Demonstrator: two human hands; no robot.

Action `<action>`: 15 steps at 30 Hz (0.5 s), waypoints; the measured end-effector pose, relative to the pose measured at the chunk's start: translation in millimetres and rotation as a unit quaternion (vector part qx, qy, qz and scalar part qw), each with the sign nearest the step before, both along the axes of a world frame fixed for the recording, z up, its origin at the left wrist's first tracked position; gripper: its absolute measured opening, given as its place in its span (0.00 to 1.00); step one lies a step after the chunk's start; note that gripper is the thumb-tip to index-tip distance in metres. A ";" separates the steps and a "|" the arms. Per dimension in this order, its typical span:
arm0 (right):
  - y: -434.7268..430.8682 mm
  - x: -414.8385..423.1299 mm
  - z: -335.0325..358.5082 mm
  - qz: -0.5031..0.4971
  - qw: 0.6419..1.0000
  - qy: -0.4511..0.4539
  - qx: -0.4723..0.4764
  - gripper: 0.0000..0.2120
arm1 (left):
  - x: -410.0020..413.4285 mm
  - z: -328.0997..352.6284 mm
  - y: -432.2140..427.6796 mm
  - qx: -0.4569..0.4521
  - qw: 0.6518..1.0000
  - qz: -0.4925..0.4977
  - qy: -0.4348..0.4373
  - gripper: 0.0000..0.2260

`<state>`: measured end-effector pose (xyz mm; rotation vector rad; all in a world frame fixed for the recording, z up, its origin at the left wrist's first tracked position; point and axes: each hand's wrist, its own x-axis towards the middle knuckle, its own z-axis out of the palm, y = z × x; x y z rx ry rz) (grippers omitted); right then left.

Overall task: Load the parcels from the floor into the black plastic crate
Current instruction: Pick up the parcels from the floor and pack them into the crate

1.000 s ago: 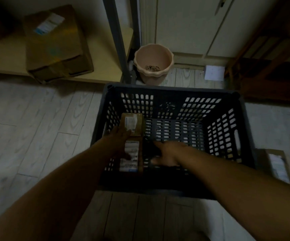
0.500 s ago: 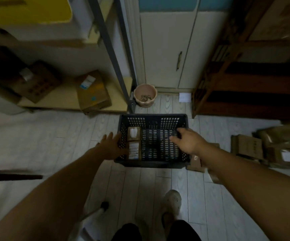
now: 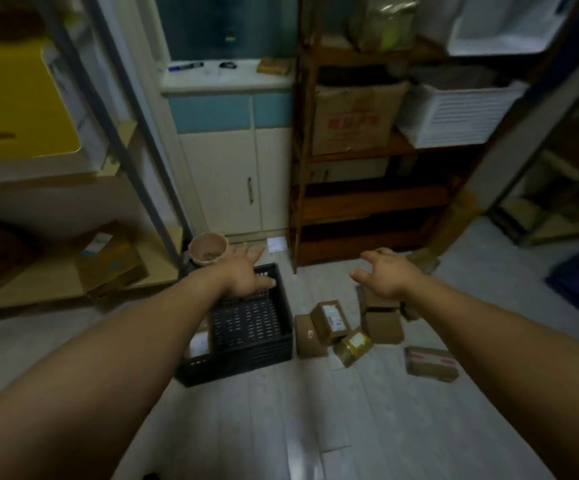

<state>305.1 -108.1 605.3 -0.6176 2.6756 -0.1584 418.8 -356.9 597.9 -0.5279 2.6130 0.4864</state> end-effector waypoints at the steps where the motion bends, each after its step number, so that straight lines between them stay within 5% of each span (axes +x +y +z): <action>1: 23.4 -4.9 5.7 -0.021 1.000 0.009 0.002 0.32 | -9.3 9.4 19.7 -0.004 1.000 -0.018 0.007 0.40; 15: 335.6 -103.1 39.7 -0.135 0.991 0.003 0.014 0.32 | -149.5 35.5 294.9 0.032 0.997 -0.067 0.012 0.37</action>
